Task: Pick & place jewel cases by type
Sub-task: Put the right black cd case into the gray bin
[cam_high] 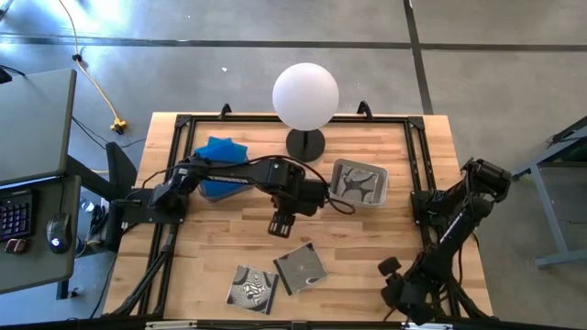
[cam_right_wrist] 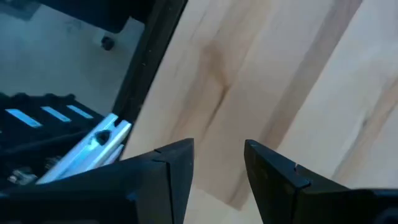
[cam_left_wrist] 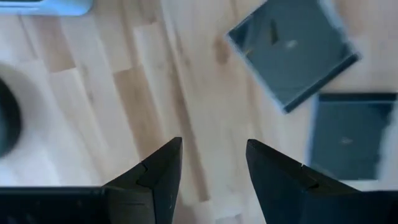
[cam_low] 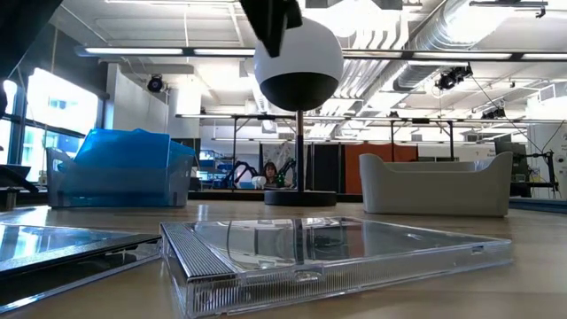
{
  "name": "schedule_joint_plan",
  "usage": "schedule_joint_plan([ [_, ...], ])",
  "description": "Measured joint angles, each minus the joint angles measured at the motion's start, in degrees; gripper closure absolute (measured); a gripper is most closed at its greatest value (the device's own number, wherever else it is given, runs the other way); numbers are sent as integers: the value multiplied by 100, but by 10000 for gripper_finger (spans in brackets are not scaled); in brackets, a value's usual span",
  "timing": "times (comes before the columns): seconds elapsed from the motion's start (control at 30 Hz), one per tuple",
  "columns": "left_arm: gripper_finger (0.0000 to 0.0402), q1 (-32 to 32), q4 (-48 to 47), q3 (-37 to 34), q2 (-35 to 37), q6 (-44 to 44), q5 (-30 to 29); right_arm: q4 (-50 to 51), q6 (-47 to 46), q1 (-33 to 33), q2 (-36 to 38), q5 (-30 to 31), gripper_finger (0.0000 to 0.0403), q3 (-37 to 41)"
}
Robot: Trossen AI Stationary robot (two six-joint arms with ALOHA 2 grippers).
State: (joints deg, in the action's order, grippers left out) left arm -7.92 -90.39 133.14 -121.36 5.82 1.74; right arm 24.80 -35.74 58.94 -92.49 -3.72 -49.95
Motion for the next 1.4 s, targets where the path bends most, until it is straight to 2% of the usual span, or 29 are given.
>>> schedule_joint_plan([
  [0.1, 225, -35, 34, -2, 61, -165, 290, -87, -51, -10, 0, -105, 265, 0],
  [0.27, 225, -135, 35, -26, 36, -181, 371, -109, -160, -5, 0, 117, 265, 0],
  [0.53, 225, -636, 41, -554, 46, -182, 1173, -633, -283, -177, 0, 1756, 265, 7],
  [0.63, 225, -908, 48, -1032, 66, 44, 1369, -932, -277, -264, 0, 1998, 265, 7],
  [0.7, 225, -1073, 82, -1422, 138, -149, 1321, -1029, -277, -330, 0, 2001, 265, 9],
  [0.77, 225, -1216, 270, -1812, 236, -678, 942, -1046, -278, -391, 0, 1876, 265, 9],
  [0.87, 225, -1401, 543, -2351, 454, -1499, 12, -1044, -279, -457, 0, 1678, 265, 9],
  [1.13, 224, -2015, 1012, -3111, 1395, -2872, -1867, -1217, -298, -499, 0, 1865, 265, 11],
  [1.23, 224, -2304, 1415, -3529, 1831, -3484, -2744, -1490, -245, -499, 0, 2038, 265, 13],
  [1.33, 224, -2586, 2019, -4151, 2169, -4136, -3556, -1808, 132, -503, 0, 2491, 265, 13],
  [1.4, 224, -2705, 2404, -4600, 2295, -4534, -3883, -2136, 389, -530, 0, 2907, 265, 13],
])
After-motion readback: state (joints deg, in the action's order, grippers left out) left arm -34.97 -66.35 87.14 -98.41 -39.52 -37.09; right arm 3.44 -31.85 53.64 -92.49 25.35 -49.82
